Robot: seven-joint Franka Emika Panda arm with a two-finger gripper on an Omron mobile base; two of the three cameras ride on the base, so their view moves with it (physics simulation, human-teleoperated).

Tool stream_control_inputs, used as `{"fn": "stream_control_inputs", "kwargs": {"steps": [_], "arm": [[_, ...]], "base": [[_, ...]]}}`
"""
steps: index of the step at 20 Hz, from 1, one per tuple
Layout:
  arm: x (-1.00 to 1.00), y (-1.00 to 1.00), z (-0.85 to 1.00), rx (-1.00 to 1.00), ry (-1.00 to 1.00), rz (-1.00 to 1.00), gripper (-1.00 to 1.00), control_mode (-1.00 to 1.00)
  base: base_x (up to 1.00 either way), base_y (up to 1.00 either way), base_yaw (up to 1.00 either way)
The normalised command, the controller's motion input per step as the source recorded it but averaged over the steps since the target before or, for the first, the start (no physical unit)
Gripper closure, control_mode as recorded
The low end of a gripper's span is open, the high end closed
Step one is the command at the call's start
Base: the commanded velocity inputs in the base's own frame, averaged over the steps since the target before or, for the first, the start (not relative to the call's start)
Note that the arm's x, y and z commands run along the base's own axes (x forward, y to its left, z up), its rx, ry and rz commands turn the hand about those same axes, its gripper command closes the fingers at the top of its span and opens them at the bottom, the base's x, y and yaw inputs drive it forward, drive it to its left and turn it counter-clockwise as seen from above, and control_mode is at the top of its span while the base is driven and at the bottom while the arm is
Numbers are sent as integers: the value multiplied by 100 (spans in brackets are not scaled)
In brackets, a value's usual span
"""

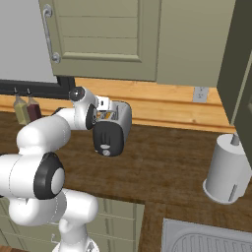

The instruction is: Start the toaster. Once the lever pops up, take the bread to the plate on the dining counter.

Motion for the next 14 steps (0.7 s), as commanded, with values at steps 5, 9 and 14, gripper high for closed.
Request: {"fn": "stream_control_inputs", "kwargs": {"steps": [5, 9, 14], "arm": [[0, 0, 0, 0, 0, 0, -100, -100], [0, 0, 0, 0, 0, 0, -100, -100], [0, 0, 0, 0, 0, 0, -100, -100]], "base": [[0, 0, 0], [0, 0, 0], [0, 0, 0]]}}
